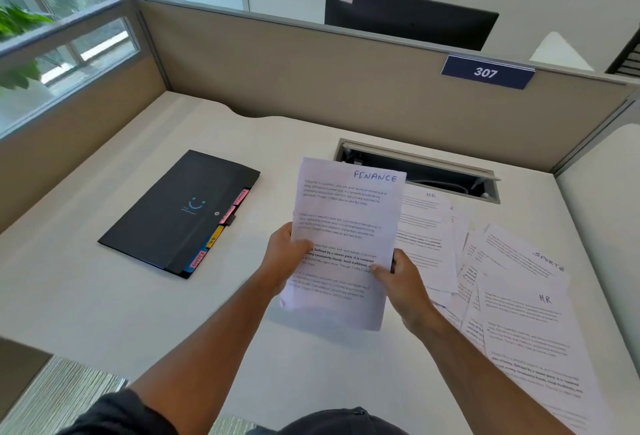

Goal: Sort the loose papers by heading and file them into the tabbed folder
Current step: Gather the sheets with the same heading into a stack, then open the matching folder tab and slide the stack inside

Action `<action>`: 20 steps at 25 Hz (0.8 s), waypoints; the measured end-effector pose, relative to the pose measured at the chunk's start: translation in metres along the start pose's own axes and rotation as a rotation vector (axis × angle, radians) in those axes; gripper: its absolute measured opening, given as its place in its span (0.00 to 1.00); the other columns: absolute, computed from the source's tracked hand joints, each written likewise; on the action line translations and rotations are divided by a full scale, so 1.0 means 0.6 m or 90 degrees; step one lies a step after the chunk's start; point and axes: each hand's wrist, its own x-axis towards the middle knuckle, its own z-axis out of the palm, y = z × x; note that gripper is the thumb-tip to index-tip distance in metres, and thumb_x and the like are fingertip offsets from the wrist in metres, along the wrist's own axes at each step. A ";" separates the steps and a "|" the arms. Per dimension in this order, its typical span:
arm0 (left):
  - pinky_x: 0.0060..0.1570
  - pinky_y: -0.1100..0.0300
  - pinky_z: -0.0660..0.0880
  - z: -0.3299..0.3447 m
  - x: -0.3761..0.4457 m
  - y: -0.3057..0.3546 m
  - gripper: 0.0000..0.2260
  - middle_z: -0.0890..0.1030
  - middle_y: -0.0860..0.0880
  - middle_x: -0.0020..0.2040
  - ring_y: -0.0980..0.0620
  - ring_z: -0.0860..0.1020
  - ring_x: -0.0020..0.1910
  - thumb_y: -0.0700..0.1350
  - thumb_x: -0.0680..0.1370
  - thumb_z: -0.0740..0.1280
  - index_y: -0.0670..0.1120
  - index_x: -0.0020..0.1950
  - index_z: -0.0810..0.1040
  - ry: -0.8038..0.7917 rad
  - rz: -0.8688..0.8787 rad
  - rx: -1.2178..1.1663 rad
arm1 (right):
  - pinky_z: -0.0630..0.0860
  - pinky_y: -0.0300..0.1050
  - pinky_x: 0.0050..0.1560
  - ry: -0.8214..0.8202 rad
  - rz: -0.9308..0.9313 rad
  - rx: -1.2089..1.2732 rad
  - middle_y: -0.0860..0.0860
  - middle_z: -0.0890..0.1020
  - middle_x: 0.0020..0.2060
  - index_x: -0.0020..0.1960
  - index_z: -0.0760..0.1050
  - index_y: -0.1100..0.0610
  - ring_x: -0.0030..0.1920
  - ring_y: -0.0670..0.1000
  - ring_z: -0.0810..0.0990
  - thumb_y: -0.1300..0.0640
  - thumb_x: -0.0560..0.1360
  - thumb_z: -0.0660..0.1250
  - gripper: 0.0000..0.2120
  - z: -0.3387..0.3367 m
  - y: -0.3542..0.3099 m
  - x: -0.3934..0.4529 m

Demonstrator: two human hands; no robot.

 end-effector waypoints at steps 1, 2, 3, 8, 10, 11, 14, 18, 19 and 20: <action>0.48 0.45 0.84 -0.005 0.004 -0.003 0.14 0.85 0.49 0.53 0.45 0.86 0.48 0.34 0.76 0.66 0.50 0.57 0.78 0.005 -0.023 0.008 | 0.81 0.49 0.54 -0.022 0.020 0.001 0.45 0.85 0.55 0.60 0.77 0.49 0.55 0.49 0.84 0.62 0.80 0.67 0.12 0.004 0.006 -0.001; 0.48 0.45 0.84 -0.010 0.006 -0.007 0.14 0.85 0.49 0.53 0.44 0.86 0.48 0.34 0.77 0.66 0.50 0.57 0.78 0.008 -0.044 0.017 | 0.81 0.50 0.54 -0.043 0.037 0.001 0.45 0.86 0.55 0.59 0.77 0.49 0.55 0.49 0.85 0.63 0.80 0.67 0.12 0.009 0.013 -0.002; 0.47 0.46 0.84 -0.018 0.008 -0.011 0.13 0.85 0.49 0.52 0.44 0.86 0.48 0.35 0.77 0.66 0.50 0.57 0.78 0.010 -0.064 0.024 | 0.82 0.51 0.55 -0.061 0.050 -0.001 0.45 0.86 0.55 0.59 0.77 0.49 0.55 0.49 0.85 0.64 0.80 0.66 0.13 0.015 0.019 -0.003; 0.34 0.56 0.81 -0.061 0.018 -0.031 0.09 0.86 0.48 0.50 0.46 0.86 0.44 0.37 0.78 0.67 0.46 0.57 0.77 0.032 -0.110 0.055 | 0.83 0.50 0.55 -0.078 0.064 -0.047 0.46 0.86 0.55 0.59 0.77 0.51 0.54 0.49 0.85 0.65 0.79 0.66 0.13 0.058 0.039 -0.002; 0.34 0.57 0.81 -0.081 0.026 -0.038 0.07 0.86 0.48 0.49 0.48 0.86 0.43 0.40 0.80 0.68 0.46 0.57 0.77 0.049 -0.124 0.048 | 0.82 0.50 0.57 -0.070 0.076 -0.050 0.46 0.86 0.55 0.58 0.77 0.51 0.54 0.49 0.85 0.66 0.79 0.66 0.13 0.074 0.045 0.002; 0.36 0.57 0.80 -0.093 0.031 -0.041 0.06 0.85 0.48 0.49 0.49 0.86 0.43 0.43 0.80 0.69 0.47 0.57 0.77 0.061 -0.130 0.051 | 0.82 0.49 0.56 -0.068 0.084 -0.048 0.46 0.86 0.55 0.58 0.77 0.51 0.54 0.49 0.85 0.66 0.79 0.66 0.13 0.082 0.047 0.003; 0.48 0.53 0.81 -0.139 0.051 -0.059 0.08 0.83 0.49 0.52 0.51 0.82 0.48 0.46 0.80 0.69 0.47 0.58 0.78 0.146 -0.085 0.144 | 0.82 0.47 0.54 -0.068 0.107 -0.034 0.46 0.85 0.54 0.59 0.77 0.51 0.53 0.49 0.85 0.66 0.80 0.65 0.13 0.099 0.047 0.002; 0.54 0.50 0.78 -0.207 0.076 -0.072 0.09 0.81 0.49 0.54 0.48 0.79 0.53 0.43 0.79 0.66 0.47 0.59 0.79 0.275 0.004 0.330 | 0.80 0.43 0.48 -0.062 0.120 -0.029 0.45 0.85 0.54 0.56 0.77 0.49 0.53 0.49 0.84 0.67 0.80 0.65 0.14 0.115 0.042 0.000; 0.55 0.49 0.77 -0.221 0.082 -0.074 0.09 0.80 0.48 0.56 0.47 0.77 0.56 0.41 0.79 0.65 0.46 0.59 0.79 0.309 0.029 0.388 | 0.80 0.43 0.47 -0.059 0.124 -0.030 0.46 0.85 0.54 0.56 0.77 0.49 0.53 0.49 0.85 0.67 0.80 0.65 0.14 0.117 0.041 0.000; 0.56 0.50 0.76 -0.236 0.090 -0.077 0.10 0.79 0.46 0.58 0.46 0.76 0.58 0.40 0.79 0.66 0.46 0.60 0.79 0.335 0.055 0.439 | 0.80 0.43 0.47 -0.057 0.127 -0.030 0.46 0.85 0.54 0.56 0.77 0.50 0.53 0.50 0.85 0.67 0.80 0.65 0.13 0.121 0.041 0.000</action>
